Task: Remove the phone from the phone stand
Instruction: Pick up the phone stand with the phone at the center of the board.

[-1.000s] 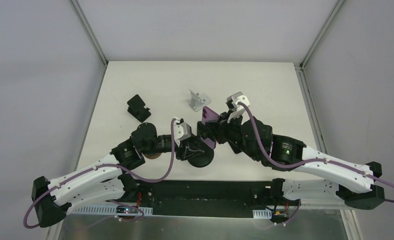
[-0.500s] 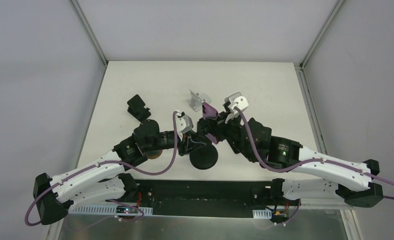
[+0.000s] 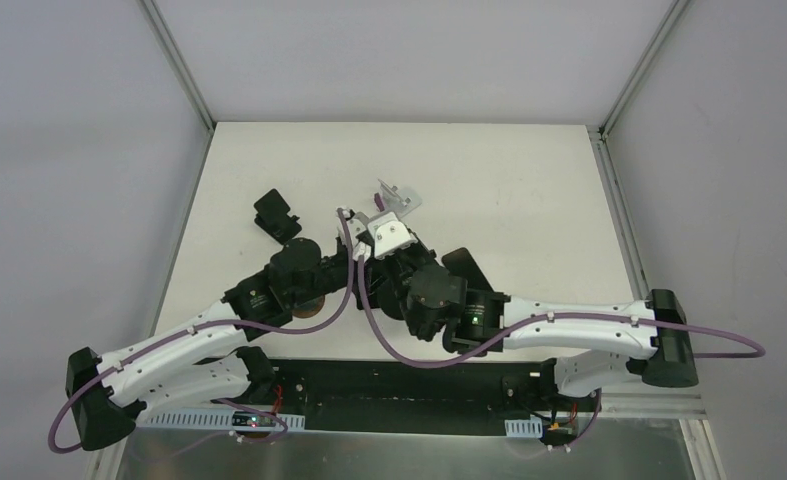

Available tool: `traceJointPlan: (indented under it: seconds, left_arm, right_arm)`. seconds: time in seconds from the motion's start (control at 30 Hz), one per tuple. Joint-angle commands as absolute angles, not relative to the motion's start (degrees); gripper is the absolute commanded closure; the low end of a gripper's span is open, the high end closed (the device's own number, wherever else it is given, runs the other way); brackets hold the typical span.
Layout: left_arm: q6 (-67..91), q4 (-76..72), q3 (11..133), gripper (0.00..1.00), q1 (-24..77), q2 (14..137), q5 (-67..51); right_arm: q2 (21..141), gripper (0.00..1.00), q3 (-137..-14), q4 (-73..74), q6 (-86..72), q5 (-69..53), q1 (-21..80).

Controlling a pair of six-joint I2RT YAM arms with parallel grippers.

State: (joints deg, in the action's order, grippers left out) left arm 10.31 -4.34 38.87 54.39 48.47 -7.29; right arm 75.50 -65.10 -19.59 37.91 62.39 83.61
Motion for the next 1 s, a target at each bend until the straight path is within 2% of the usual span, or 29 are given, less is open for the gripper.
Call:
traceJointPlan:
  seconds: [0.0,0.1,0.2,0.27,0.33,0.4,0.43,0.63,0.7,0.83,0.9,0.97]
  left_arm:
    - [12.61,-3.34,42.45,1.00,55.69,45.34,-4.59]
    - [12.85,-2.46,42.45,1.00,55.67,44.79,-3.46]
    - [12.66,-1.79,42.37,1.00,55.65,44.51,-3.34]
    - [12.30,-1.68,41.96,1.00,55.71,43.93,-3.49]
    - [12.01,-1.65,41.46,1.00,55.69,43.11,-3.60]
    - [11.70,-1.58,40.96,1.00,55.68,42.16,-3.58]
    - [11.70,-1.51,40.76,1.00,55.69,41.83,-3.49]
    - [12.11,-1.32,39.87,1.00,55.57,40.87,-3.00]
    - [12.15,-1.32,39.69,1.00,55.60,40.99,-3.10]
    - [11.74,-1.23,39.17,1.00,55.62,41.46,-6.32]
    - [11.13,-1.23,38.82,1.00,55.55,41.47,-8.86]
    - [10.30,-1.23,38.39,1.00,55.60,41.20,-10.83]
  right_arm:
    - [76.66,1.00,-69.05,-43.50,54.56,74.66,82.35]
    - [78.14,1.00,-69.25,-47.77,57.42,75.99,82.37]
    - [77.98,1.00,-70.09,-45.58,55.32,76.21,83.62]
    - [76.81,1.00,-72.21,-34.26,48.95,74.85,85.32]
    - [74.34,0.97,-74.64,-17.15,36.02,71.53,86.71]
    - [71.19,0.83,-77.56,3.99,19.69,64.86,86.81]
    - [69.64,0.72,-78.14,8.17,12.88,61.39,86.50]
    - [63.10,0.28,-76.70,14.77,5.38,51.14,86.40]
    - [60.48,0.24,-76.15,17.29,3.37,46.88,86.28]
    - [54.32,0.22,-71.87,22.14,-1.68,37.26,83.72]
    - [51.11,0.20,-69.75,25.04,-4.19,28.28,80.17]
    - [48.89,0.20,-68.93,28.84,-6.20,13.44,74.16]
